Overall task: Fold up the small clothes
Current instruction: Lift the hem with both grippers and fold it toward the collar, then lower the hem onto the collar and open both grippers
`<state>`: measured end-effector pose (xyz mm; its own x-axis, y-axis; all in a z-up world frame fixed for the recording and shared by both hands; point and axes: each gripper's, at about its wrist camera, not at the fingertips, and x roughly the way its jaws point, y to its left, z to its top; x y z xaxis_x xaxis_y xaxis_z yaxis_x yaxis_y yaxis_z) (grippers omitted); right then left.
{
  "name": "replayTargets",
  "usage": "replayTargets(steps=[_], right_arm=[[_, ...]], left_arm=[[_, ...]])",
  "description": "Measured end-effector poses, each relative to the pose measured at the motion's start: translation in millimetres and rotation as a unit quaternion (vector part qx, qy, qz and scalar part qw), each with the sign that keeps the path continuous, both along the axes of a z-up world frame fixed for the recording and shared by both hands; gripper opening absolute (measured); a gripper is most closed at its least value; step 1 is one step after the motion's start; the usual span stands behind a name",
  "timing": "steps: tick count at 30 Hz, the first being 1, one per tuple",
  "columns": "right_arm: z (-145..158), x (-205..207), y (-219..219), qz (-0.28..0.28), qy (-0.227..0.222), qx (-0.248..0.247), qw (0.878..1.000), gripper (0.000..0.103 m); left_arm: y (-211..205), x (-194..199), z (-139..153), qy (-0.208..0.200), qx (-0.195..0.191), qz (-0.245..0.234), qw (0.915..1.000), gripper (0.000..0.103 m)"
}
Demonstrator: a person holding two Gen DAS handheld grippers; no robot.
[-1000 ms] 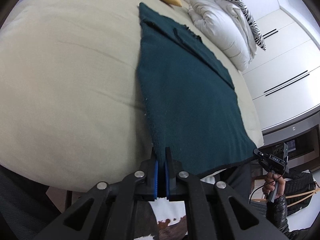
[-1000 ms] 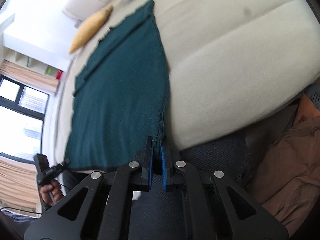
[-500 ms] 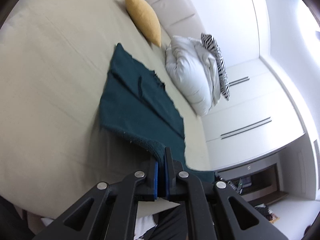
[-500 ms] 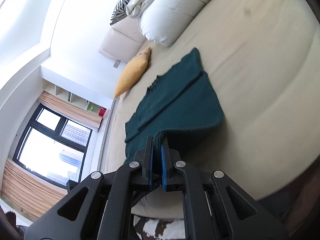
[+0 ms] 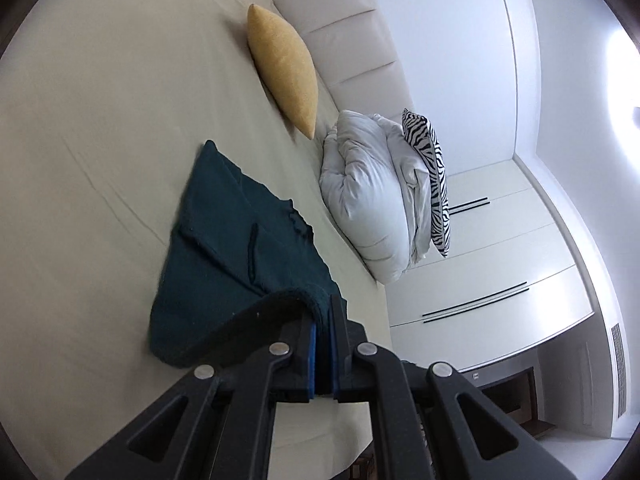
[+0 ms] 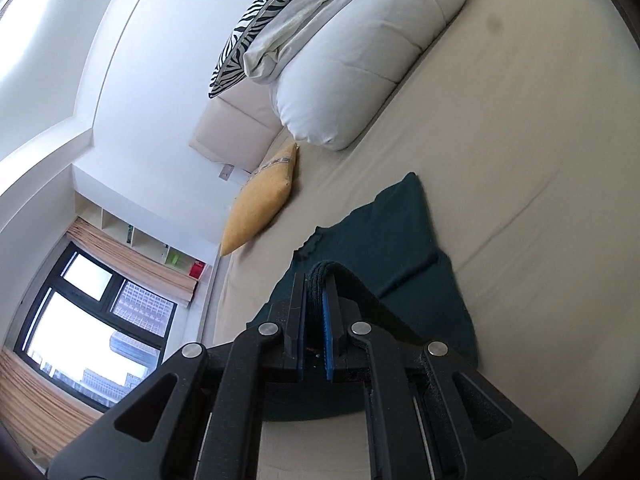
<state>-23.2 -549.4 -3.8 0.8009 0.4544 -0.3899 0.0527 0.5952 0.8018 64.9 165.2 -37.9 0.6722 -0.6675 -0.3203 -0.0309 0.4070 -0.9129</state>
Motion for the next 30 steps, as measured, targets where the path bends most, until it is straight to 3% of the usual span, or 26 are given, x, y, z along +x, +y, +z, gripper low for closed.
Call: replayTargets(steps=[7, 18, 28, 30], right_arm=[[-7.2, 79.2, 8.3, -0.011, 0.016, -0.03, 0.999, 0.005], [-37.2, 190.0, 11.7, -0.023, 0.051, -0.036, 0.998, 0.005], [-98.1, 284.5, 7.8, -0.031, 0.117, -0.054, 0.991, 0.009], [-107.7, 296.4, 1.7, -0.049, 0.125, -0.056, 0.989, 0.01]], left_arm=[[2.2, 61.2, -15.1, 0.019, -0.008, 0.011, 0.9997, 0.005], [6.4, 152.1, -44.7, 0.046, 0.006, 0.023, 0.9987, 0.005], [5.5, 230.5, -100.9, 0.11, 0.044, 0.034, 0.9923, 0.007], [8.5, 238.6, -112.2, 0.127, 0.048, 0.038, 0.9899, 0.023]])
